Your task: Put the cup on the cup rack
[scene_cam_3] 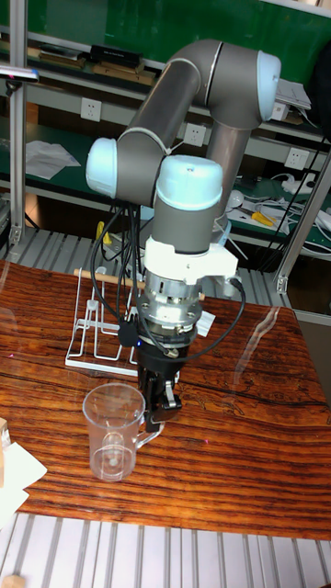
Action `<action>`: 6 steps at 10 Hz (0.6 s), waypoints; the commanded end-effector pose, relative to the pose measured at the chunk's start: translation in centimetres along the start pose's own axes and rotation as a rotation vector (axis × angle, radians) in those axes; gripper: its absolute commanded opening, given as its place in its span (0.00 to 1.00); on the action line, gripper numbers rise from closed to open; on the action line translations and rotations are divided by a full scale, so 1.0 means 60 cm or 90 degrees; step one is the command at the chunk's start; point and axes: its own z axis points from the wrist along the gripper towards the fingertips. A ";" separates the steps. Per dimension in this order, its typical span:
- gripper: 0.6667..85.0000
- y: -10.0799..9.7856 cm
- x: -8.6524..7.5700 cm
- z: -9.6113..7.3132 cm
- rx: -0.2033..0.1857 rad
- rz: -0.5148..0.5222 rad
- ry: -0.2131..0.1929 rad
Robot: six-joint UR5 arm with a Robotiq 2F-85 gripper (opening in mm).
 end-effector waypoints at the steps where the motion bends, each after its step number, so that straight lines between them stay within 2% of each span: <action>1: 0.00 -0.018 -0.015 -0.032 0.025 0.098 -0.009; 3: 0.00 -0.028 -0.027 -0.040 0.037 0.137 -0.021; 4: 0.00 -0.037 -0.040 -0.043 0.045 0.157 -0.040; 5: 0.00 -0.037 -0.060 -0.049 0.041 0.192 -0.069; 6: 0.00 -0.036 -0.067 -0.058 0.040 0.236 -0.079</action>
